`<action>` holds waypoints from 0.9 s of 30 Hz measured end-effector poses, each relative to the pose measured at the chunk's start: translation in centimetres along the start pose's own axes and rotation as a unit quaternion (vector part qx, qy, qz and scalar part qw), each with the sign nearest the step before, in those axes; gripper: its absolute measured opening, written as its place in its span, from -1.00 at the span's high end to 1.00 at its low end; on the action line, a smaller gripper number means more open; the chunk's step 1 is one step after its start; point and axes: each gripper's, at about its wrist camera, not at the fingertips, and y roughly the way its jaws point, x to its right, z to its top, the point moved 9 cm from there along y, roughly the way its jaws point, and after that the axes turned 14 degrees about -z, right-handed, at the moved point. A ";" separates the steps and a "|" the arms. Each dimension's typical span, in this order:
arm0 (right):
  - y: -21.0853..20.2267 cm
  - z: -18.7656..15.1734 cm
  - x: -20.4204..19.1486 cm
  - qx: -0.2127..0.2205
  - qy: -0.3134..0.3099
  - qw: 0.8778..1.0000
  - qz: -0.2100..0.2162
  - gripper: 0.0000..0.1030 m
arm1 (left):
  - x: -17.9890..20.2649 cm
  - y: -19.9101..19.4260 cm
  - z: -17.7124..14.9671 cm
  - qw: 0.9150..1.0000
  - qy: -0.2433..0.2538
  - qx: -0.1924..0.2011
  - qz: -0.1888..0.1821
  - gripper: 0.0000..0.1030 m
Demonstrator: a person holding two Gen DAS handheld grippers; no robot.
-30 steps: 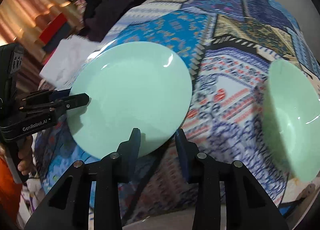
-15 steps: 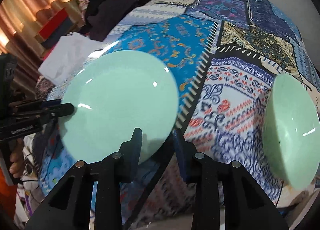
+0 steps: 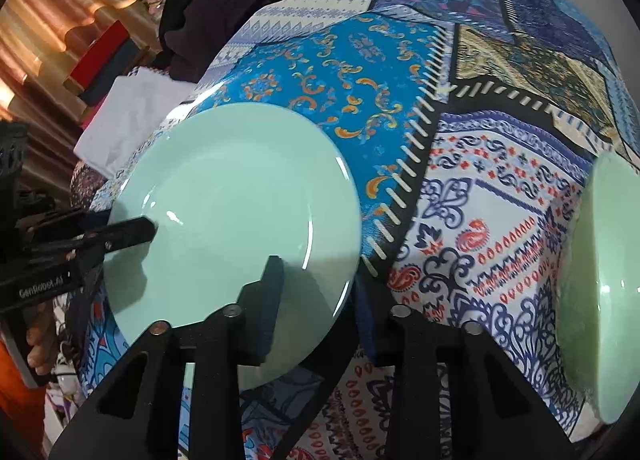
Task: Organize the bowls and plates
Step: 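Lift the pale green plate with both tools toward the stacked plates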
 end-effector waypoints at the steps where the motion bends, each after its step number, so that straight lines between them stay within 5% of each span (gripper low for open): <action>1: -0.2 -0.2 0.2 0.000 0.003 1.000 0.002 0.53 | 0.2 -0.1 -0.1 1.000 0.005 0.001 0.008 0.32; 14: -4.2 -2.1 0.9 0.034 0.015 0.999 0.013 0.56 | 2.2 -2.6 -2.4 1.000 0.014 0.014 0.008 0.32; 27: -10.5 -3.4 2.8 0.096 0.029 0.995 0.006 0.56 | 8.3 -7.3 -3.2 0.997 0.062 0.048 0.002 0.32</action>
